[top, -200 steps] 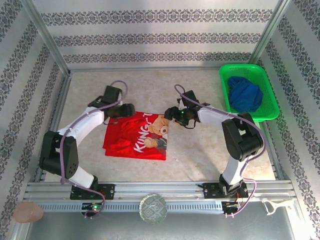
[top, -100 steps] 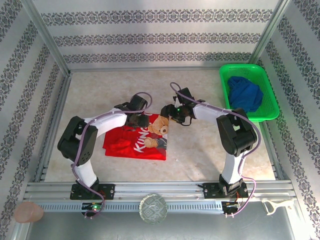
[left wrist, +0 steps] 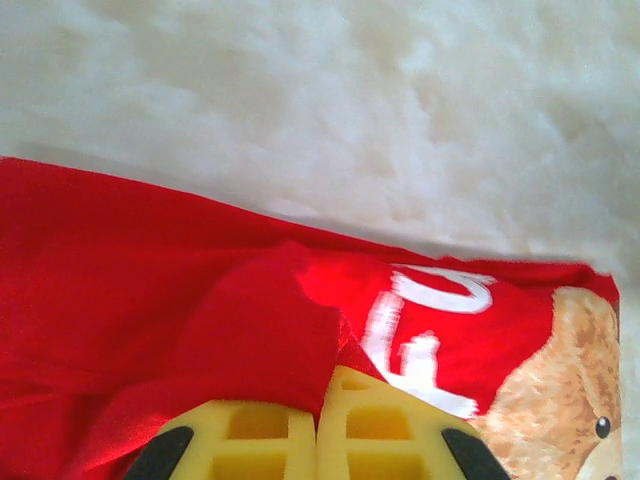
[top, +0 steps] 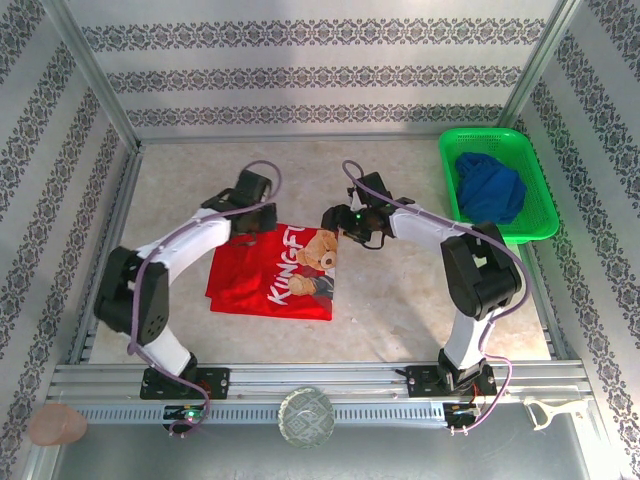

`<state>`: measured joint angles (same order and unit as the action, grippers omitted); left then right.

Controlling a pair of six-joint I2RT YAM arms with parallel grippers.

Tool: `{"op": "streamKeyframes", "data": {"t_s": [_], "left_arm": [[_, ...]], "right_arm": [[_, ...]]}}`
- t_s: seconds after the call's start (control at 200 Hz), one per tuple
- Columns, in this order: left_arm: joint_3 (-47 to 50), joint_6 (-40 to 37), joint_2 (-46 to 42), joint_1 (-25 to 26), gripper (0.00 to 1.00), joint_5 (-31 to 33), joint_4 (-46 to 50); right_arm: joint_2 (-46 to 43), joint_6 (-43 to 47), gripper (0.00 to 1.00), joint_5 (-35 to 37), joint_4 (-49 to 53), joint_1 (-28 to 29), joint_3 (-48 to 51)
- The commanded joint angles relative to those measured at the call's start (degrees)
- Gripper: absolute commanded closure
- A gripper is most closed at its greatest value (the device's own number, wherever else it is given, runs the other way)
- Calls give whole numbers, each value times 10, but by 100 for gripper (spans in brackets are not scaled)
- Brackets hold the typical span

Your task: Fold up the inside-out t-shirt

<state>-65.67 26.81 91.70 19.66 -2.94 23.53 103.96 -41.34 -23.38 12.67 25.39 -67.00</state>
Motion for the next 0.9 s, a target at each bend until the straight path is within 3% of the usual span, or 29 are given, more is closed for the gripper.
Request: {"op": "streamKeyframes", "data": {"t_s": [0.0,0.075,0.1,0.16,0.265,0.475,0.585,0.704,0.799,0.894], "left_arm": [[44,-18,-34,-61,100,-41,-15],[68,-8,-41,-102,97,-72,-36],[73,-4,-41,-116,84,-83,-44],[81,7,-42,-146,45,-98,-52],[85,25,-57,-191,26,-135,-67],[88,66,-131,-167,23,-225,-38],[140,118,-186,-100,23,-235,-48],[224,202,-233,-6,23,-215,-119],[282,260,-233,52,23,-202,-191],[319,290,-208,77,23,-189,-239]], "right_arm": [[-5,11,36,9,18,8,-7],[8,15,37,12,26,12,-18],[14,17,36,12,29,14,-22],[25,21,36,16,36,18,-31],[43,28,36,17,44,20,-41],[69,36,36,12,53,22,-61],[86,38,36,10,60,21,-80],[101,38,36,10,65,22,-95],[111,35,36,13,68,22,-101],[121,26,40,17,68,20,-103]]}}
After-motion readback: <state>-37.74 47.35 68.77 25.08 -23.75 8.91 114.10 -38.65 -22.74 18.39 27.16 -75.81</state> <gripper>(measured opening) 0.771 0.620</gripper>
